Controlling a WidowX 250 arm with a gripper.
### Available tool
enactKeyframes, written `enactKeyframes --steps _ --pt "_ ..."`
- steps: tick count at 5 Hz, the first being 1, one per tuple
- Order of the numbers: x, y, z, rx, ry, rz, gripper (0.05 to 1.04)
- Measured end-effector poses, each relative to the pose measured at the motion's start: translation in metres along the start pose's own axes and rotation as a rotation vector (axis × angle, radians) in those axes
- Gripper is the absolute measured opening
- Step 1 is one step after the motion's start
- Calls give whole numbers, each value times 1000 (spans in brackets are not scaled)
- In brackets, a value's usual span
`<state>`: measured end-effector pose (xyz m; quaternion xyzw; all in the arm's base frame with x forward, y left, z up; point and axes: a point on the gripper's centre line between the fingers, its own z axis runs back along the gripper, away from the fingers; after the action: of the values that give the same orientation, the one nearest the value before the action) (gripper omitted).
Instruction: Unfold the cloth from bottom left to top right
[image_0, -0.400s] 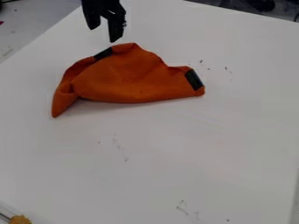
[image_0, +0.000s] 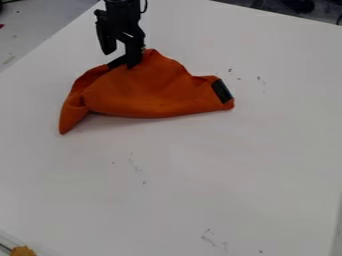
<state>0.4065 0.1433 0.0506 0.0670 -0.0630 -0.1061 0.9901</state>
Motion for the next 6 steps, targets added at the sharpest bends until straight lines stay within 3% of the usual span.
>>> enactKeyframes --steps 1,4,6 --pt "-8 -2 -8 -23 11 23 999" --pt "-13 5 -7 23 42 50 999" --pt "-1 7 15 71 2 54 999"
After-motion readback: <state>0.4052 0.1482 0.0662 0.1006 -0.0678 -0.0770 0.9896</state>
